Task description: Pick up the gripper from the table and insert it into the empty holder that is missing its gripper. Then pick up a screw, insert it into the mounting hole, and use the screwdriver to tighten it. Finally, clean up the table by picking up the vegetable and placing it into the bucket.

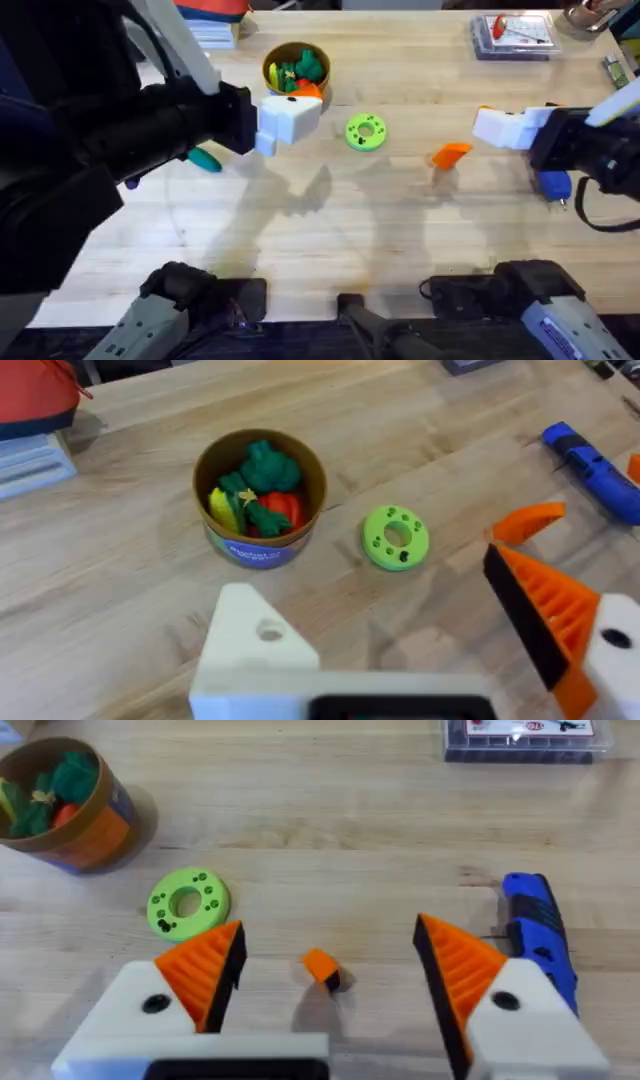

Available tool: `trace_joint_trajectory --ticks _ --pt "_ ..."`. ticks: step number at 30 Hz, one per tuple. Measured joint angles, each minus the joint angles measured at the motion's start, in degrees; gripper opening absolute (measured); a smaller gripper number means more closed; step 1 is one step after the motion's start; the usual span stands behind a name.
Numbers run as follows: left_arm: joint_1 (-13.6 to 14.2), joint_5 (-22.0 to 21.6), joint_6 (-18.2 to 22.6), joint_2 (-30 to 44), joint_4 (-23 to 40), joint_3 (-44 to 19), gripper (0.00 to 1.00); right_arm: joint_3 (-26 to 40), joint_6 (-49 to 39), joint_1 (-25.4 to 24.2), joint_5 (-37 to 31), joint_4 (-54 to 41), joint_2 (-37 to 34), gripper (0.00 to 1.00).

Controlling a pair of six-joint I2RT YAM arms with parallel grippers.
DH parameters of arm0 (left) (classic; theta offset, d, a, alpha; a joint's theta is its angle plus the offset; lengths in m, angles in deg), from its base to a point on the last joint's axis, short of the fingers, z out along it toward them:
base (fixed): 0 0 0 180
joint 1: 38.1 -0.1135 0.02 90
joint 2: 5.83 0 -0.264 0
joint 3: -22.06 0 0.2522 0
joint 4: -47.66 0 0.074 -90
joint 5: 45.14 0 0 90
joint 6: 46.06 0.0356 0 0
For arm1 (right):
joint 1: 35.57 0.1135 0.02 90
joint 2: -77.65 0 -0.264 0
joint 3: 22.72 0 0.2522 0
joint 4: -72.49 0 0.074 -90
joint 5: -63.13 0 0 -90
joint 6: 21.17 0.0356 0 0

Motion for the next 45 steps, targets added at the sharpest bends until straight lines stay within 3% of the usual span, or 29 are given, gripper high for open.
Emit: trace_joint_trajectory --ticks 10,13,19,28,33,40,45 --pt "0.2 -0.9 0.8 -2.3 0.4 0.0 0.985 0.0 0.0 0.0 0.0 0.0 0.0 0.993" --pt "0.2 -1.1 2.8 -8.1 0.3 1.6 0.985 0.0 0.0 0.0 0.0 0.0 0.0 0.994" --pt "0.2 -0.8 4.7 -26.0 -1.4 11.4 0.985 0.0 0.0 0.0 0.0 0.0 0.0 0.994" --pt "0.1 0.1 5.4 -39.2 -14.4 29.6 0.985 0.0 0.0 0.0 0.0 0.0 0.0 0.994" --pt "-1.1 3.1 5.5 -43.6 -23.3 38.5 0.985 0.0 0.0 0.0 0.0 0.0 0.0 0.993" --pt "-4.0 7.8 5.6 -43.6 -35.9 46.3 0.985 0.0 0.0 0.0 0.2 0.0 0.0 0.992" --pt "-6.2 9.9 5.6 -43.6 -37.2 47.5 0.985 0.0 0.0 0.0 0.2 0.0 0.0 0.992"
